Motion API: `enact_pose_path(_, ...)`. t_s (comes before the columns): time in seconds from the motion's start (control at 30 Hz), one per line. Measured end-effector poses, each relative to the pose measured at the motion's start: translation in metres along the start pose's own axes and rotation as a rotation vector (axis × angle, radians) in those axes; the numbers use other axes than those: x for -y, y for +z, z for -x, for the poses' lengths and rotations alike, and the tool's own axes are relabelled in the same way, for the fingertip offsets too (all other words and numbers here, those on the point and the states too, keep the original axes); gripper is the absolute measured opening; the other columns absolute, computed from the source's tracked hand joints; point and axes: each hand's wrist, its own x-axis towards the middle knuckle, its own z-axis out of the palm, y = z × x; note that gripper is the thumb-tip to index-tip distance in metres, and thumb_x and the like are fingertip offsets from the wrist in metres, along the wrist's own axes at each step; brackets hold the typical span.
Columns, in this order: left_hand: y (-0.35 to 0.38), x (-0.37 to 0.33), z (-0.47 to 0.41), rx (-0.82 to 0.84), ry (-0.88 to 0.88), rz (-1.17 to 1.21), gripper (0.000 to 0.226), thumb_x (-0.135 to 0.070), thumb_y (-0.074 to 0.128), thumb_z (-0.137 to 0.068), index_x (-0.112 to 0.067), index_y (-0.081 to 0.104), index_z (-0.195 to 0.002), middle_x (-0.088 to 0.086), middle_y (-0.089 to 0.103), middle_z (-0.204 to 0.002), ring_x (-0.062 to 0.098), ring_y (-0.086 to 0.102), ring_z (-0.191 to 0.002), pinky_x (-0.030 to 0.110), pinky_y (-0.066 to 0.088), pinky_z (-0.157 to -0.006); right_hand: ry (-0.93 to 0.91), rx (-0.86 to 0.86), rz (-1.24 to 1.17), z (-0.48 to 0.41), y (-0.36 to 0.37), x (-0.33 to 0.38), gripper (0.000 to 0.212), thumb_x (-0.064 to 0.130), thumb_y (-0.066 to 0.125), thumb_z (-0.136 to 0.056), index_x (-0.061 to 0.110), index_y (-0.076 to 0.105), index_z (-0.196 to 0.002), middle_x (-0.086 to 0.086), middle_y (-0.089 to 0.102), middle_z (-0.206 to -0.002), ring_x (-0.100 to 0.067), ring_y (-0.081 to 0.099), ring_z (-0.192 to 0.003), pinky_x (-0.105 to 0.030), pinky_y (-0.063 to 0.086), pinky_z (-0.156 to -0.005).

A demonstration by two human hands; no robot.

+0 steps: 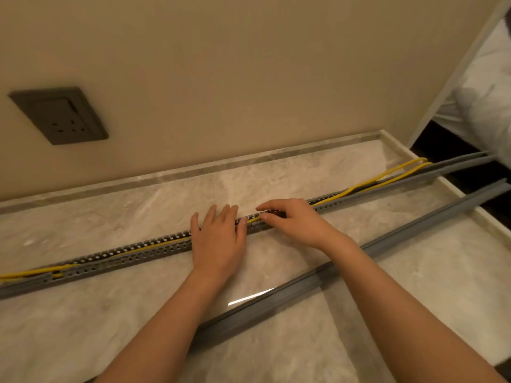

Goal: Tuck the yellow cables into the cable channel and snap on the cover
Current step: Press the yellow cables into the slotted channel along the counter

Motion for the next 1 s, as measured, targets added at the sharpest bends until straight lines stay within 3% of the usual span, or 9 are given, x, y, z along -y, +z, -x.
enact_pose_path(0.23, 0.011, -0.091, -0.028, -0.002, 0.016, 0.05, 0.046, -0.038, 0.023, -0.099, -0.023, 0.032, -0.141, -0.002, 0.033, -0.15, 0.019, 0.019, -0.141, 0.045, 0.008, -0.114, -0.082, 0.054, 0.094, 0.011, -0.058, -0.043, 0.024, 0.026, 0.056, -0.09, 0.022, 0.067, -0.111, 0.003, 0.069, -0.108, -0.009, 0.061, -0.099, -0.028, 0.047, -0.088)
enact_pose_path(0.47, 0.036, -0.169, -0.055, 0.037, -0.032, 0.103, 0.046, -0.034, 0.023, -0.1, -0.021, 0.027, -0.144, 0.0, 0.02, -0.155, 0.02, 0.009, -0.143, 0.047, 0.005, -0.114, -0.16, 0.001, 0.19, 0.022, -0.113, -0.095, 0.023, 0.019, 0.057, -0.088, 0.018, 0.069, -0.107, -0.001, 0.071, -0.104, -0.015, 0.063, -0.095, -0.03, 0.049, -0.083)
enact_pose_path(0.7, 0.059, -0.172, -0.056, 0.07, -0.147, -0.021, 0.055, -0.048, 0.011, -0.097, -0.027, 0.019, -0.146, -0.001, 0.012, -0.157, 0.021, 0.003, -0.144, 0.048, 0.001, -0.115, -0.197, -0.067, 0.332, 0.021, -0.143, -0.129, 0.024, 0.022, 0.056, -0.09, 0.014, 0.067, -0.111, -0.001, 0.069, -0.111, -0.016, 0.061, -0.104, -0.028, 0.044, -0.091)
enact_pose_path(1.0, 0.066, -0.177, -0.057, 0.018, -0.173, -0.073, 0.056, -0.049, 0.007, -0.092, -0.033, 0.024, -0.144, -0.001, 0.018, -0.155, 0.023, 0.01, -0.143, 0.048, 0.005, -0.114, -0.143, -0.124, 0.363, 0.021, -0.158, -0.148, 0.028, 0.025, 0.053, -0.093, 0.01, 0.066, -0.113, -0.005, 0.067, -0.115, -0.023, 0.061, -0.107, -0.044, 0.043, -0.095)
